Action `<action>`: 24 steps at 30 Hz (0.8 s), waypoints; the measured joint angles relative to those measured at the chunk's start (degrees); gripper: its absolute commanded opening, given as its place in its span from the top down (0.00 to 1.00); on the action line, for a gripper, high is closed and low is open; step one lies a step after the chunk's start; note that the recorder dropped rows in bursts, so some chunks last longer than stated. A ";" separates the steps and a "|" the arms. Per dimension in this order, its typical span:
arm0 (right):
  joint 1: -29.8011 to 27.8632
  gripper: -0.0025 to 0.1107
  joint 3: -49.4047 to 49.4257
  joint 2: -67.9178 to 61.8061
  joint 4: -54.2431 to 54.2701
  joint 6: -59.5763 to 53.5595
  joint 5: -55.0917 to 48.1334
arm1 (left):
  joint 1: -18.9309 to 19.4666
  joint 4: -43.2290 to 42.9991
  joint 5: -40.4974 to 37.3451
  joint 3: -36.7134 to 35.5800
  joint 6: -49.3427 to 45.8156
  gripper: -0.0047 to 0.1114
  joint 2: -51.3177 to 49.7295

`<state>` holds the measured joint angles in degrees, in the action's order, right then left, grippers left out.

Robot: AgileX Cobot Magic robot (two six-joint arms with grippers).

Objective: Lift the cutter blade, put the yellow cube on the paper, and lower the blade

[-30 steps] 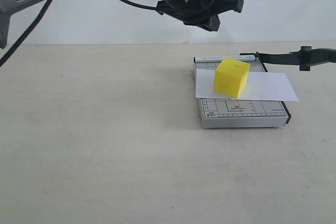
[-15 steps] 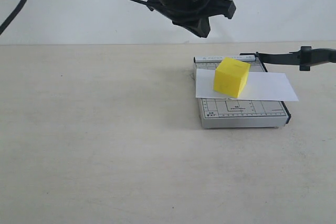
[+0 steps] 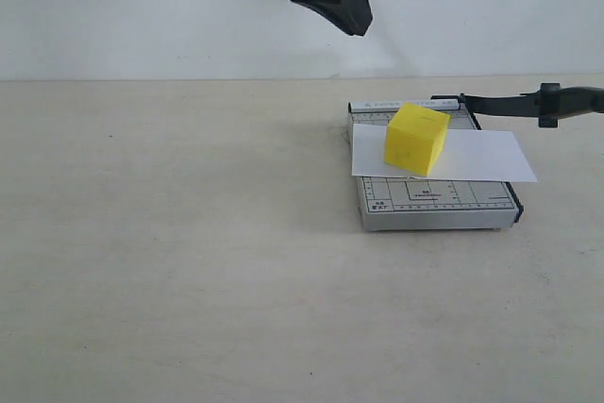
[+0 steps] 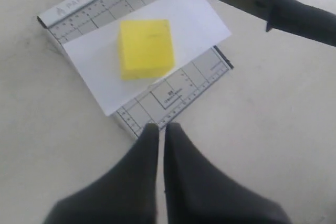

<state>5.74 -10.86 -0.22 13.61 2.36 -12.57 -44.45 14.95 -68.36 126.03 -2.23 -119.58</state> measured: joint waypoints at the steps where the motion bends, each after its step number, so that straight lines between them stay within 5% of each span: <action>1: 0.00 0.54 0.00 0.00 0.00 0.00 0.00 | 0.00 0.92 -0.63 0.00 0.00 0.92 0.33; 11: 0.00 0.54 0.00 0.00 0.00 0.00 0.00 | -0.20 10.98 -1.50 0.10 0.00 0.92 1.89; 16: 0.00 0.54 0.00 0.00 0.00 0.00 0.00 | -2.00 5.56 -0.42 0.10 -0.26 0.92 9.99; 20: 0.00 0.54 0.00 0.00 0.00 0.00 0.00 | -5.14 -4.93 8.91 -2.88 -0.57 0.92 20.87; 24: 0.00 0.54 0.00 0.00 0.00 0.00 0.00 | -6.34 -11.35 27.93 -20.13 -0.81 0.92 36.27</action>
<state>5.74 -10.86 -0.22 13.61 2.36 -12.57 -50.78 3.60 -40.43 105.89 -3.04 -83.30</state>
